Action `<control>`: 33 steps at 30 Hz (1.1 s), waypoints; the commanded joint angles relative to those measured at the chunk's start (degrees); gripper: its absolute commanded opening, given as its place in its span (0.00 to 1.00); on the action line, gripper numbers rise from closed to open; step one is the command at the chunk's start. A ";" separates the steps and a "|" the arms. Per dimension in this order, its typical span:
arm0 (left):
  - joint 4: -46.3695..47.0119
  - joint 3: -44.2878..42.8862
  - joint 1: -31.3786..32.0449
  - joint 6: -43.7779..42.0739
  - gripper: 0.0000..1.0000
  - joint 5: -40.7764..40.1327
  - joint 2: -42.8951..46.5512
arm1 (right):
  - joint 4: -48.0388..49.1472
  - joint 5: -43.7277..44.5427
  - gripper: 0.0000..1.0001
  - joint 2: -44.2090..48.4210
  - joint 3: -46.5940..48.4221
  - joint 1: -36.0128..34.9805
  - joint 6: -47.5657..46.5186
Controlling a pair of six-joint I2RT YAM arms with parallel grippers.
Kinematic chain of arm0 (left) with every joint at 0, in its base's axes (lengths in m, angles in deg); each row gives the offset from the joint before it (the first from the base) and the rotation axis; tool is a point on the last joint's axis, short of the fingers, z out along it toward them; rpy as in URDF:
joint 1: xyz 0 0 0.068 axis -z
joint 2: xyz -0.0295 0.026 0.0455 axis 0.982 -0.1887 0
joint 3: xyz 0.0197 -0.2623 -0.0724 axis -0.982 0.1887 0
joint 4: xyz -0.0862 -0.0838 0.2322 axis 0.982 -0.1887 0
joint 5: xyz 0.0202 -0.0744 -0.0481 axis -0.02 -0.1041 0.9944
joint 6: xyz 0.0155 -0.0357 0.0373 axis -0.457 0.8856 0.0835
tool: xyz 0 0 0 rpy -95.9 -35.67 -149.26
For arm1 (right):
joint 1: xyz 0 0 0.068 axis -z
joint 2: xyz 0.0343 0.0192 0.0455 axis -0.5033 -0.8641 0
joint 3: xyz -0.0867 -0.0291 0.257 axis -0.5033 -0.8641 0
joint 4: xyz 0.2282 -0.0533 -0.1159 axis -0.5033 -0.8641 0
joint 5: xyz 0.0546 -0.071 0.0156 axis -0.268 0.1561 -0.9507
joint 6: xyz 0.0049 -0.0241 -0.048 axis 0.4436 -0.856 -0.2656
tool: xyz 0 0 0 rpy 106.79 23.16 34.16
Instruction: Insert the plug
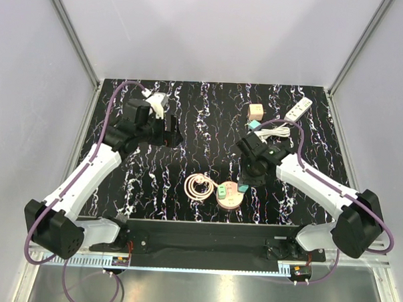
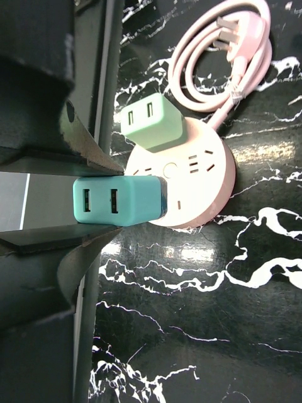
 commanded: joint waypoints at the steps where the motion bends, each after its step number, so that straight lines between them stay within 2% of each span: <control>1: 1.57 0.54 -0.18 -0.90 0.99 -1.50 2.23 | 2.97 3.13 0.00 0.17 -1.90 -1.54 3.00; 15: 1.83 0.89 -0.09 -0.64 0.99 -1.32 2.32 | 6.76 3.92 0.00 -1.32 -4.19 -2.68 0.72; 33: 1.83 0.81 -0.18 -0.55 0.99 -1.50 2.32 | 2.63 3.66 0.00 -8.44 -1.03 -2.59 -2.00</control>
